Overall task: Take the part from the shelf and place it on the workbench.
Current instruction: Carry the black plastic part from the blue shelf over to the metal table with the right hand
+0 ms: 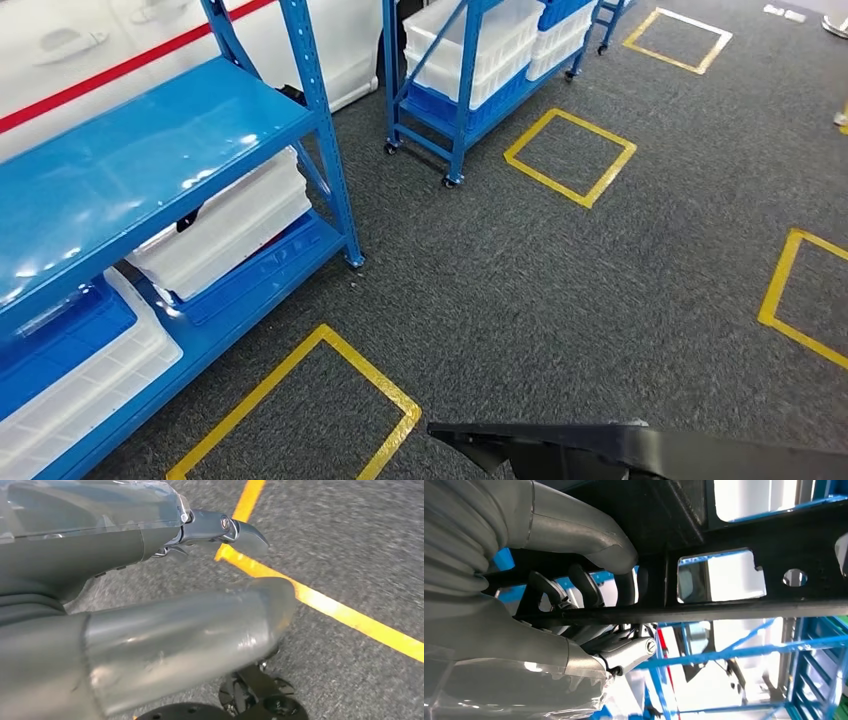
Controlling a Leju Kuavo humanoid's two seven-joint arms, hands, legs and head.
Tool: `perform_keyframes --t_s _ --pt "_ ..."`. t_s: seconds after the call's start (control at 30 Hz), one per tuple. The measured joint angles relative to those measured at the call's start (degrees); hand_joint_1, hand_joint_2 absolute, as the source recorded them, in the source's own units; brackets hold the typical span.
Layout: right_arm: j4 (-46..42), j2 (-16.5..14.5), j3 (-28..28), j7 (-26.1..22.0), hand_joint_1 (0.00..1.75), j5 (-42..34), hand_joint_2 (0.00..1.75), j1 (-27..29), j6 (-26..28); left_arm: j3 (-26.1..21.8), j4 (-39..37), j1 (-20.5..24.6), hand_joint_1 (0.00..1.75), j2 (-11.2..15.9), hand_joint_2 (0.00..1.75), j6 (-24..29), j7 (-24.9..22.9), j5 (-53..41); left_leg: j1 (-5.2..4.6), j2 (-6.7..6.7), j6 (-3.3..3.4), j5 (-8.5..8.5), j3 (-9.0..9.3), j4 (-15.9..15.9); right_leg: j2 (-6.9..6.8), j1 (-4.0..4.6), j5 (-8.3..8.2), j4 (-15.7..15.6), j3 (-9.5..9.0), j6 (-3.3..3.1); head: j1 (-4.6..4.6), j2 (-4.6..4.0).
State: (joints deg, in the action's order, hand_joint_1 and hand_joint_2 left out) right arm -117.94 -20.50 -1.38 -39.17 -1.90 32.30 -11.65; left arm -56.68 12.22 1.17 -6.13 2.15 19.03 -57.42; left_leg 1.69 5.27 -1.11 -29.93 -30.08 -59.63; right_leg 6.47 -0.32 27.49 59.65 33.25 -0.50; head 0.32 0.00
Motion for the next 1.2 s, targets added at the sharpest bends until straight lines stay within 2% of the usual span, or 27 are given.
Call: perform_keyframes --t_s 0.03,0.07,0.1,0.17,0.2,0.23,0.27,0.3,0.33,0.37,0.43,0.5,0.57,0.6,0.63,0.67,0.73,0.77,0.8,0.83,0.87,0.9,0.97,1.03,1.1,1.13,1.2 --pt "-0.2 0.0 0.0 0.0 1.75 0.1 1.75 0.1 0.1 0.0 0.0 0.0 0.0 0.0 0.0 0.0 -0.1 -0.1 -0.13 -0.18 0.3 -0.04 -0.03 0.1 0.75 -0.03 -0.16 0.1 0.38 0.4 0.03 0.0" --pt "-0.3 0.0 0.0 -0.1 1.75 0.1 1.75 0.2 0.1 0.0 0.0 0.1 0.0 -0.1 0.0 0.0 -0.1 -0.1 -0.12 -0.98 0.71 0.11 -0.03 0.1 1.3 -0.15 -0.33 0.0 0.61 0.77 0.06 0.0" --pt "-0.4 0.0 0.0 -0.1 1.75 0.1 1.75 0.4 0.1 0.0 0.0 0.1 0.0 -0.1 0.0 -0.1 -0.2 -0.1 -0.11 -1.77 1.14 0.31 0.06 0.3 0.85 -0.15 -0.19 0.3 0.89 1.06 0.15 0.0" --pt "-0.5 0.0 0.0 -0.1 1.75 0.1 1.75 0.5 0.2 0.0 0.0 0.1 0.0 -0.2 0.0 -0.1 -0.2 -0.1 -0.05 -3.45 1.92 0.68 0.09 0.8 -2.29 -0.06 1.87 3.6 2.52 1.5 0.69 0.0" --pt "-0.6 0.0 0.0 -0.2 1.75 0.1 1.75 0.5 0.2 0.0 0.0 0.1 0.0 -0.2 0.0 -0.1 -0.2 -0.1 -0.21 -4.29 2.14 0.72 0.09 0.9 -4.28 -0.02 3.71 6.8 4.07 1.68 0.99 0.0" --pt "-0.6 0.0 0.0 -0.2 1.75 0.1 1.75 0.5 0.2 0.0 0.0 0.0 0.0 -0.2 0.0 -0.1 -0.2 -0.1 -0.36 -5.18 2.27 0.71 0.06 0.9 -5.45 -0.08 5.56 10.6 5.92 1.86 1.17 0.0" --pt "-0.6 0.0 0.0 -0.2 1.75 0.1 1.75 0.5 0.2 0.0 0.0 -0.1 0.0 -0.2 0.0 -0.1 -0.2 -0.1 -0.5 -6.11 2.31 0.67 0.04 0.9 -5.97 -0.16 6.82 14.0 7.55 1.97 1.2 0.0" --pt "-0.6 0.0 0.0 -0.2 1.75 0.1 1.75 0.5 0.2 0.0 0.0 -0.1 0.0 -0.2 0.0 -0.1 -0.2 -0.1 -0.62 -7.01 2.36 0.6 0.06 0.9 -6.16 -0.21 7.1 15.8 8.39 1.99 1.2 0.0" --pt "-0.6 0.0 0.0 -0.2 1.75 0.1 1.75 0.6 0.2 0.0 0.0 -0.1 0.0 -0.2 0.0 -0.1 -0.2 -0.1 -0.71 -7.85 2.38 0.52 0.12 0.9 -6.27 -0.23 6.31 15.5 8.17 1.91 1.21 0.0" --pt "-0.6 0.0 0.0 -0.2 1.75 0.1 1.75 0.6 0.2 0.0 0.0 0.0 0.0 -0.2 0.0 -0.1 -0.2 -0.1 -0.8 -8.6 2.37 0.41 0.24 0.9 -6.54 -0.18 4.64 13.0 6.76 1.7 1.21 0.0" --pt "-0.7 0.0 0.0 -0.2 1.75 0.1 1.75 0.6 0.2 0.0 0.0 0.1 0.0 -0.2 0.0 -0.1 -0.2 -0.1 -1.02 -9.8 2.18 0.12 0.63 0.9 -8.98 0.42 1.33 4.9 2.25 0.81 1.22 -0.01" --pt "-0.8 0.0 0.0 -0.2 1.75 0.1 1.75 0.5 0.2 0.0 0.0 0.1 0.0 -0.3 0.0 -0.1 -0.2 -0.1 -1.2 -10.9 1.76 -0.13 0.91 0.9 -11.01 1.23 0.3 0.0 -0.22 -0.08 1.24 -0.01" --pt "-0.9 0.0 0.0 -0.3 1.75 0.1 1.75 0.6 0.3 0.0 0.0 0.2 0.0 -0.3 0.0 -0.1 -0.2 -0.1 -1.24 -12.23 1.27 -0.21 1.26 1.3 -10.15 1.55 0.33 -0.7 -0.16 -0.55 1.26 0.0" --pt "-1.0 0.0 0.0 -0.3 1.75 0.1 1.75 0.7 0.3 0.0 0.0 0.2 0.0 -0.3 0.0 -0.1 -0.2 -0.1 -1.19 -12.38 0.99 -0.38 1.51 1.4 -9.41 1.31 0.08 -1.1 -0.33 -0.78 1.25 -0.01" --pt "-1.0 0.0 0.0 -0.4 1.75 0.1 1.75 0.8 0.3 0.0 0.0 0.3 0.0 -0.3 0.0 -0.1 -0.2 -0.2 -1.16 -11.49 0.73 -0.85 1.59 1.0 -8.73 1.06 -0.18 -1.7 -0.6 -1.02 1.21 -0.01" --pt "-1.1 0.0 0.0 -0.4 1.75 0.1 1.75 0.8 0.4 0.0 0.0 0.4 0.0 -0.3 0.0 -0.1 -0.2 -0.2 -1.1 -9.98 0.51 -1.9 1.19 -0.3 -8.11 0.79 -0.49 -2.2 -0.89 -1.31 1.12 -0.01" --pt "-1.2 0.0 -0.1 -0.5 1.75 0.1 1.75 0.8 0.6 0.0 0.0 0.2 0.0 -0.3 0.0 -0.1 -0.2 -0.5 -0.97 -6.6 0.28 -5.31 -1.49 -6.4 -6.89 0.6 -0.78 -2.7 -1.17 -1.69 0.92 0.0" --pt "-1.2 0.0 -0.2 -0.5 1.75 0.1 1.75 0.7 0.7 0.0 0.0 0.1 0.0 -0.4 0.0 -0.1 -0.2 -0.7 -0.92 -5.95 0.17 -6.87 -3.33 -10.2 -6.17 0.64 -0.81 -2.6 -1.15 -1.81 0.86 0.0" --pt "-1.2 0.0 -0.2 -0.5 1.75 0.0 1.75 0.7 0.8 0.0 0.0 0.0 0.0 -0.4 0.0 -0.1 -0.2 -0.8 -0.9 -5.72 0.05 -7.51 -4.77 -12.9 -5.33 0.65 -0.79 -2.5 -1.15 -1.82 0.84 0.0" --pt "-1.2 0.0 -0.2 -0.5 1.75 0.0 1.75 0.8 0.9 -0.1 0.0 -0.1 0.0 -0.4 0.0 -0.1 -0.2 -0.9 -0.84 -5.65 -0.08 -7.06 -5.47 -13.8 -4.43 0.62 -0.75 -2.4 -1.15 -1.78 0.85 0.0" --pt "-1.2 0.0 -0.2 -0.5 1.75 0.0 1.75 0.8 0.9 -0.1 0.0 -0.2 0.0 -0.4 0.0 -0.1 -0.1 -0.9 -0.74 -5.54 -0.2 -5.46 -5.13 -12.4 -3.55 0.53 -0.66 -2.1 -1.15 -1.66 0.84 0.0" --pt "-1.2 0.0 -0.2 -0.5 1.75 0.0 1.75 0.9 0.9 -0.1 0.0 -0.2 0.0 -0.4 0.0 -0.1 -0.1 -1.0 -0.52 -5.02 -0.35 -3.1 -3.88 -9.1 -2.66 0.39 -0.49 -1.7 -1.12 -1.43 0.83 0.0" --pt "-1.2 0.0 -0.2 -0.5 1.75 0.0 1.75 1.0 0.9 -0.1 0.0 -0.2 0.0 -0.4 0.0 -0.1 0.0 -1.2 -0.12 -2.63 -0.5 -0.18 -1.26 -2.5 -1.09 0.25 0.01 -0.6 -0.72 -0.74 0.79 0.0" --pt "-1.3 -0.1 -0.2 -0.4 1.75 0.0 1.75 1.1 0.9 -0.2 0.0 -0.2 0.0 -0.5 0.0 0.0 0.1 -1.4 -0.18 -1.45 -0.05 0.12 -0.44 -0.2 0.11 0.22 0.18 0.0 -0.1 -0.01 0.76 -0.01" --pt "-1.4 -0.1 -0.2 -0.2 1.75 0.0 1.75 1.1 0.9 -0.2 0.0 -0.1 0.0 -0.5 0.0 0.0 0.1 -1.6 -0.38 -2.71 0.85 0.43 -0.36 0.0 1.02 0.06 -0.06 0.0 0.32 0.6 0.77 -0.01" --pt "-1.4 -0.1 -0.2 -0.1 1.75 0.0 1.75 1.0 0.9 -0.3 0.0 0.0 0.0 -0.5 0.0 0.0 0.2 -1.6 -0.38 -3.34 1.28 0.62 -0.28 0.2 0.47 0.04 0.17 0.3 0.57 0.85 0.81 0.0" --pt "-1.3 -0.1 -0.2 0.3 1.75 0.1 1.75 0.4 0.9 -0.4 0.0 0.0 0.0 -0.5 0.0 0.0 0.2 -1.6 -0.31 -4.75 1.93 0.96 -0.26 0.6 -2.44 0.1 2.39 3.9 2.33 1.28 1.12 0.0"
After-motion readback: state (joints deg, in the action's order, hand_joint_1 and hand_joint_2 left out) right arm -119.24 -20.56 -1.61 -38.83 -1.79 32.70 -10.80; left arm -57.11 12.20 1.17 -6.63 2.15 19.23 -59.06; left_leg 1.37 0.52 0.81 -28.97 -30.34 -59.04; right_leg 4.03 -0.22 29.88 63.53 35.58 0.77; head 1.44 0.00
